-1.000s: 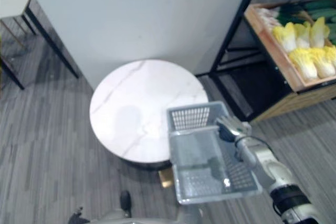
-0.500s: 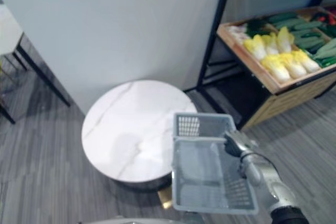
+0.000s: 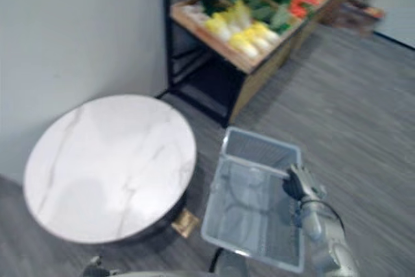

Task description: Pick vegetable in the basket

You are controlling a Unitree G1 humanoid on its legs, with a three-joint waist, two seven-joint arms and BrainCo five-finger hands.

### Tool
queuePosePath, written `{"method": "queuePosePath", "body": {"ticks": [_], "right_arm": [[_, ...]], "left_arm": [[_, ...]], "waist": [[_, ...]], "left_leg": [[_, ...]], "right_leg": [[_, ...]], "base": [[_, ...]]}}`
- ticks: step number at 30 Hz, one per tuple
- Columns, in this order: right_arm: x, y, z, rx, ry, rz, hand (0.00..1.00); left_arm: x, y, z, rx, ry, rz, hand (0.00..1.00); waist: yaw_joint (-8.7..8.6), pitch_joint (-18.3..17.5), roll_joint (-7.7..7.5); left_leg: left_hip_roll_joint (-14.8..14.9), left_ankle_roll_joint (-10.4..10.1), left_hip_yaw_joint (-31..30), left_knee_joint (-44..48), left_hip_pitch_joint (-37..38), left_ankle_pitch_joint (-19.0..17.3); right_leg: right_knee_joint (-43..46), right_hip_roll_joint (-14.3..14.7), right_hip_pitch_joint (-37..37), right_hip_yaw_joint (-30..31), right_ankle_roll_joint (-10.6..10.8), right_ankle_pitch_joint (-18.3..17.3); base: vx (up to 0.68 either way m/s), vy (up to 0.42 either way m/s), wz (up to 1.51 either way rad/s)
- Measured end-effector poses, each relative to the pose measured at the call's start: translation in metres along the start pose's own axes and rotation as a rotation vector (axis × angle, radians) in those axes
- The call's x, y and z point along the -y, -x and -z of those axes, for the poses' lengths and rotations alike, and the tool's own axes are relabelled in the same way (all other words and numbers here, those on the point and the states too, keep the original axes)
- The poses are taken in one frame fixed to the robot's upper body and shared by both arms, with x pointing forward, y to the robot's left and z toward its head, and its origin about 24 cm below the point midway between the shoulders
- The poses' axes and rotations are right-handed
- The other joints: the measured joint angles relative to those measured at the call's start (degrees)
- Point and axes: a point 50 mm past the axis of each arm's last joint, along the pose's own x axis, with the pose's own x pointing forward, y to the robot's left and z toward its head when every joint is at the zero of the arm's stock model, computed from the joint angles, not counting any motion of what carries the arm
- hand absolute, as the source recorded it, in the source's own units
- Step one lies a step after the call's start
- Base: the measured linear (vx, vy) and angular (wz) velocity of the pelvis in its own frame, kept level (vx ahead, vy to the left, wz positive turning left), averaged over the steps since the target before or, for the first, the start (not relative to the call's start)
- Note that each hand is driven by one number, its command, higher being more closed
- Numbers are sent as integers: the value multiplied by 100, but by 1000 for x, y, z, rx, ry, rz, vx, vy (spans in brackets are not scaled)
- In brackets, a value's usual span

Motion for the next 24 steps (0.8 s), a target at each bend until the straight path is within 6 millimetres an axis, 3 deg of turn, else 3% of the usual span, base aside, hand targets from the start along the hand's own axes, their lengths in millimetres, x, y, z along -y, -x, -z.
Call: {"method": "queuePosePath", "body": {"ticks": [1,2,5,7,9,12,14,16,17,20,22,23,24], "right_arm": [[-2,0,0,-3,-8,-4,100],[-4,0,-2,-1,-17,-8,100],[-8,-5,-12,42,-20,-21,100],[-9,-8,-17,61,-19,-26,100],[-12,-9,-20,70,-19,-37,100],[-19,1,-13,45,-18,-70,100],[-22,5,-10,34,-16,-80,100],[-23,5,-12,42,-15,-69,100],[-23,4,-14,52,-15,-61,100],[-26,3,-19,69,-20,-68,100],[-24,1,-19,72,-17,-63,100],[-24,1,-19,70,-17,-62,100],[-31,3,-21,70,-29,-83,100]], "left_arm": [[3,0,-2,9,-14,12,0],[3,0,-3,11,-28,20,0],[4,0,-2,8,-45,28,0],[5,0,-2,7,-41,27,0],[12,1,-3,9,-36,35,0],[19,2,-4,15,-56,43,0],[19,2,-5,19,-64,40,0],[19,2,-3,18,-62,37,0],[19,3,-2,14,-59,36,0],[22,5,6,-3,-53,34,0],[26,8,10,-6,-38,36,0],[28,8,11,-8,-24,37,0],[25,8,12,-15,-9,26,0]], "waist": [[-13,3,12],[-7,-38,-54],[27,-79,-154],[58,-54,-98],[46,-24,79],[33,32,242],[41,56,243],[81,74,216],[159,81,205],[232,100,235],[237,178,370],[243,234,444],[220,261,407]], "left_leg": [[-77,27,205,-49,116,56],[-111,31,390,4,130,57],[-82,32,740,173,0,57],[28,27,979,357,-19,60],[239,-23,1036,600,-33,89],[781,-80,886,1246,-15,146],[952,-151,480,1683,-37,482],[825,-208,-449,1884,-201,730],[346,-358,-1570,1665,-260,525],[-580,-510,-3322,653,-217,268],[-734,-502,-3933,79,-119,298],[-698,-416,-4072,-118,-35,103],[-796,-438,-3922,-183,-87,34]], "right_leg": [[680,-237,106,-69,320,-380],[679,-395,352,-28,524,-511],[-308,-374,654,2,930,-570],[-979,-214,869,14,956,-564],[-1662,27,1163,-2,1137,-412],[-2004,379,1555,-40,996,-288],[-2053,449,1716,70,918,-303],[-2058,404,1766,376,849,-305],[-2036,319,1696,721,827,-305],[-1930,304,1393,1399,778,-308],[-1891,450,1269,1597,810,-329],[-1893,555,1236,1694,841,-311],[-2025,503,1260,1770,929,-213]], "base": [[19,13,-113],[10,-4,-92],[-26,-122,-75],[-64,-247,-66],[-56,-271,-36],[-57,-211,-9],[-72,-182,-28],[-112,-129,-67],[-81,-38,-95],[-46,73,-122],[-49,126,-85],[-28,158,-71],[19,193,-60]]}}
